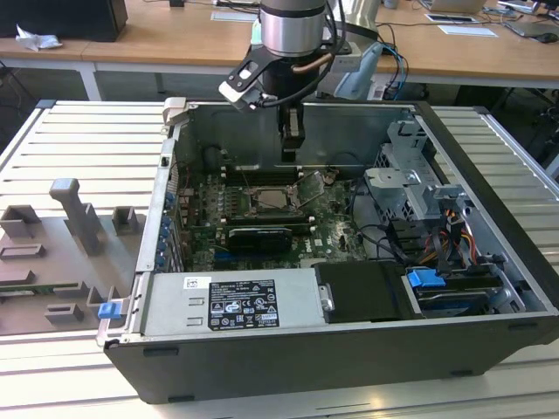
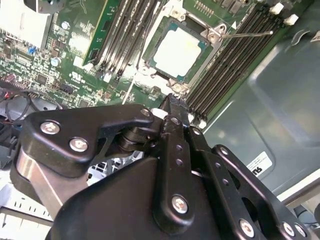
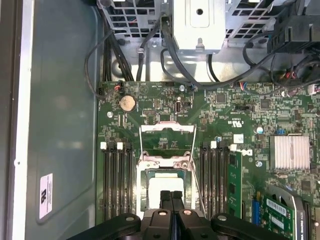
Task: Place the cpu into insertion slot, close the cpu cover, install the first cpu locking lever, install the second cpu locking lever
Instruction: 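Close the cpu cover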
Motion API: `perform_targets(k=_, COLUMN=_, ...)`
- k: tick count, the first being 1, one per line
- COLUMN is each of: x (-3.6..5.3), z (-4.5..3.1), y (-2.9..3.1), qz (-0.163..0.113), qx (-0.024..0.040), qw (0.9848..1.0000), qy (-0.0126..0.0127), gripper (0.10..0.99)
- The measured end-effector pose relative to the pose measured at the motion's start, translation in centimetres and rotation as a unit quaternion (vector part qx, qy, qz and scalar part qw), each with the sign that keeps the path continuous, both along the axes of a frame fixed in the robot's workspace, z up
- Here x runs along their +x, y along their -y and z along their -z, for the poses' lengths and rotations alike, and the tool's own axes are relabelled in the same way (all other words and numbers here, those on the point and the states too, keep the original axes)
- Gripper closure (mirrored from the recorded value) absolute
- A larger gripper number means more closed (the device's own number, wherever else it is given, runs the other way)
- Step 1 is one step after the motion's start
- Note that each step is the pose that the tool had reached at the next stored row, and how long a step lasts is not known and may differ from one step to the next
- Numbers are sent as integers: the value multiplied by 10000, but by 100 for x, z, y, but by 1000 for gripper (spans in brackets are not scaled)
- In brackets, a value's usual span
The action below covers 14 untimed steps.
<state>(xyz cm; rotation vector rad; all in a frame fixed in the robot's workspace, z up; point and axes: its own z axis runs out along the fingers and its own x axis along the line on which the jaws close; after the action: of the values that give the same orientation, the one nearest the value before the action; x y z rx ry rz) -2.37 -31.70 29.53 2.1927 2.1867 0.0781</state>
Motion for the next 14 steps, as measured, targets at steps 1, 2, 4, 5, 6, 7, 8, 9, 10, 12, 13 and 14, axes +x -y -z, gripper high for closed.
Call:
perform_targets(k=1, x=8, z=0, y=0, qz=0, qx=0, qw=10000, qy=0, gripper=980)
perform_targets(k=2, x=16, z=0, y=0, qz=0, qx=0, qw=10000, qy=0, gripper=980)
perform_targets(k=4, x=43, z=0, y=0, qz=0, qx=0, qw=10000, qy=0, gripper=980)
perform_targets(k=5, x=52, z=0, y=0, qz=0, qx=0, qw=10000, qy=0, gripper=980)
perform_targets(k=6, x=59, z=0, y=0, qz=0, qx=0, qw=10000, qy=0, gripper=980)
perform_targets(k=7, x=71, z=0, y=-1, qz=0, qx=0, qw=10000, qy=0, gripper=980)
perform_targets(k=8, x=80, z=0, y=-1, qz=0, qx=0, qw=10000, qy=0, gripper=980)
perform_targets(k=9, x=84, z=0, y=-1, qz=0, qx=0, qw=10000, qy=0, gripper=980)
perform_targets(k=10, x=95, z=0, y=-1, qz=0, qx=0, qw=10000, qy=0, gripper=980)
perform_targets(k=12, x=108, z=0, y=-1, qz=0, qx=0, qw=10000, qy=0, gripper=980)
perform_targets(k=13, x=120, z=0, y=-1, qz=0, qx=0, qw=10000, qy=0, gripper=980)
perform_targets(k=14, x=131, z=0, y=-1, qz=0, qx=0, qw=10000, qy=0, gripper=980)
